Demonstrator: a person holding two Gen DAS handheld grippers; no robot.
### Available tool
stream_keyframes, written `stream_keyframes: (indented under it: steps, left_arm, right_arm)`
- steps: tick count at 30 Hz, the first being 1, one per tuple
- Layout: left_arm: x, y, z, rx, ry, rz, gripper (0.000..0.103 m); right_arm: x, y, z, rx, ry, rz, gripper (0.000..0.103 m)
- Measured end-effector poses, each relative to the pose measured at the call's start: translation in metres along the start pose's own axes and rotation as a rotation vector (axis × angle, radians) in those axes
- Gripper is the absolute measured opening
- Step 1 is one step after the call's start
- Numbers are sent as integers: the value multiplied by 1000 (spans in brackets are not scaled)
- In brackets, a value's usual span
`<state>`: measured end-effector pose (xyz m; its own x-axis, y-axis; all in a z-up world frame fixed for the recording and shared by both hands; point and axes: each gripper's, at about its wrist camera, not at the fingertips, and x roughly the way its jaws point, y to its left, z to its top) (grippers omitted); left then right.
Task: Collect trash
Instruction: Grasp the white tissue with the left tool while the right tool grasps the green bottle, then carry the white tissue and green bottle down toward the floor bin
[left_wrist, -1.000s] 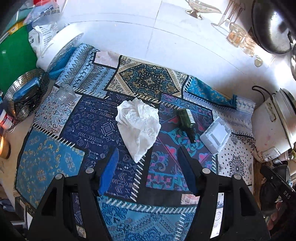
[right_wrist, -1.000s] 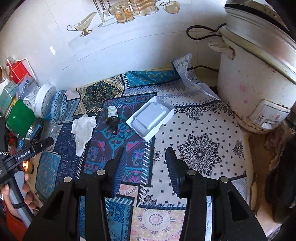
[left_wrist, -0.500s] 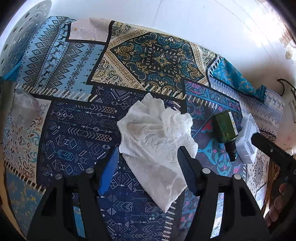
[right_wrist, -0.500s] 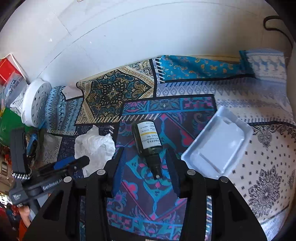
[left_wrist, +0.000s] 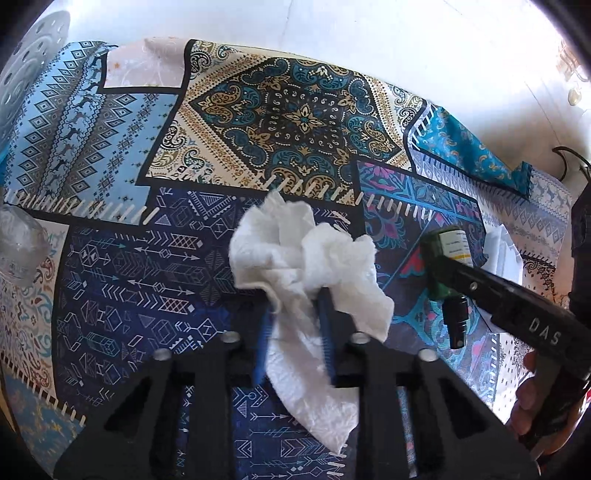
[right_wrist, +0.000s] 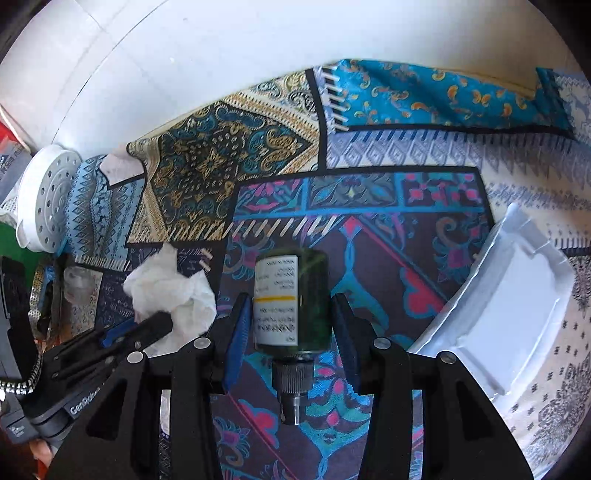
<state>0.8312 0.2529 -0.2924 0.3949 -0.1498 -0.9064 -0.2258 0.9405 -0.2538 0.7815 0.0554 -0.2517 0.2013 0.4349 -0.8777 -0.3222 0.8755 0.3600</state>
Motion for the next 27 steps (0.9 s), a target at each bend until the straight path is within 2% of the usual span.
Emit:
stream_keyframes:
  steps: [1,3,9,15,21,27]
  left_arm:
    - [2,-1,1,-1,6,-4,6]
    - [2,-4,1,0,5,2,4]
    - [-22,-20,-5,29,-46,18,3]
    - [-72,-44,-20,45,-153,24,3]
    - [-128,-81,-60,21,-273,51,3]
    - [-173,-107,-121,-30,-334,78,3]
  right_arm:
    - [0,0,-2,1,0,6,39]
    - [-2,2,-6,-4,-7,-2,39]
    - [-29,4,-18,-27,-41,-5,39]
    - [-82,1,-33,-72,-117,-32,39]
    - [-147,-8,-64,-144,-201,-27,39]
    - [-195,-14,-106,-222,-230,13,39]
